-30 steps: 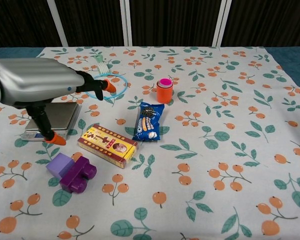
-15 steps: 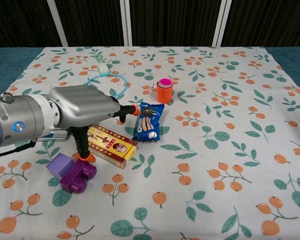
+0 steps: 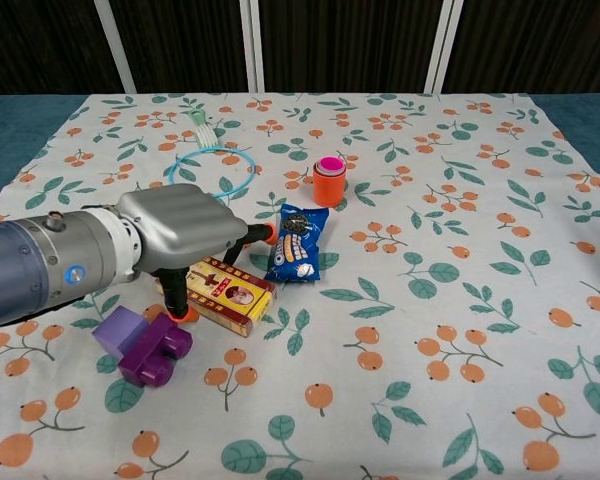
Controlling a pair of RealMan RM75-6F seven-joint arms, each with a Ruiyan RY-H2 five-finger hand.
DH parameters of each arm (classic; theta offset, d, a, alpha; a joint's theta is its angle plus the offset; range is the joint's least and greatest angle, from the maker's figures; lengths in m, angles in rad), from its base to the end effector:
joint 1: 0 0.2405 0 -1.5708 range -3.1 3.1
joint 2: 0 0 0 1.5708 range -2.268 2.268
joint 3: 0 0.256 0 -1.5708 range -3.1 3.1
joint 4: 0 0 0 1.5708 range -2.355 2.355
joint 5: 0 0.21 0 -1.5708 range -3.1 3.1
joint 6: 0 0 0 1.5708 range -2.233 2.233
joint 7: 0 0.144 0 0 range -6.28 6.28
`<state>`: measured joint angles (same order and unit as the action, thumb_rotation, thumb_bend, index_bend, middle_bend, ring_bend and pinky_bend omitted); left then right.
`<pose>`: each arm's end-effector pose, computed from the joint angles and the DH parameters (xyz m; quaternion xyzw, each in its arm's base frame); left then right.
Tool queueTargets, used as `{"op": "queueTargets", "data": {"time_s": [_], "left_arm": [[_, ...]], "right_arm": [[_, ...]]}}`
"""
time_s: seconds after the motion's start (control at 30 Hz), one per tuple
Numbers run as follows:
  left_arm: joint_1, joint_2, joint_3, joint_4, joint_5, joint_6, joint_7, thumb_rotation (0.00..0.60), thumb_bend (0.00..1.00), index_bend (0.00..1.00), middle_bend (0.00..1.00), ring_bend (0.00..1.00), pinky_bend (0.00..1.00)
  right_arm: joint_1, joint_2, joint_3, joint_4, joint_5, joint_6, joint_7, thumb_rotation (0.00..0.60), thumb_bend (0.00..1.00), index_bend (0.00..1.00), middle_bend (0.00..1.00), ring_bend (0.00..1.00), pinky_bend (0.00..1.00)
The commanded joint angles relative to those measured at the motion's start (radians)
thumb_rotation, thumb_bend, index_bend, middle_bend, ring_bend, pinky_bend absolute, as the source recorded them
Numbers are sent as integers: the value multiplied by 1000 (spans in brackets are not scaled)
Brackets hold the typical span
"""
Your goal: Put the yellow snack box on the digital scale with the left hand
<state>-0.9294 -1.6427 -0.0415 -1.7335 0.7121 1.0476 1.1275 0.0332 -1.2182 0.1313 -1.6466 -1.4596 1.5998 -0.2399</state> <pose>-0.0937 0.2819 -0.0704 -0.8734 -0.2107 -0.1873 0.3971 -0.2990 -0.1789 0.1545 0.5481 -0.3310 0.3828 0.6660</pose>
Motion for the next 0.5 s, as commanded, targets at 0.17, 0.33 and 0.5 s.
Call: {"op": "queueTargets", "data": {"time_s": [0.17, 0.33, 0.5], "left_arm": [[-13, -15, 13, 30, 4, -11, -15, 600, 285, 220, 463, 277, 342], [-12, -11, 21, 35, 41, 3, -35, 600, 353, 244, 498, 304, 359], [-3, 22, 17, 6, 74, 30, -65, 600, 359, 244, 499, 307, 359]], "right_arm": [[1, -1, -1, 1, 0, -3, 0, 600, 513, 34, 67, 58, 25], [1, -2, -1, 2, 0, -3, 2, 600, 513, 34, 67, 58, 25], [2, -2, 0, 3, 2, -3, 2, 600, 513, 34, 67, 58, 25]]}}
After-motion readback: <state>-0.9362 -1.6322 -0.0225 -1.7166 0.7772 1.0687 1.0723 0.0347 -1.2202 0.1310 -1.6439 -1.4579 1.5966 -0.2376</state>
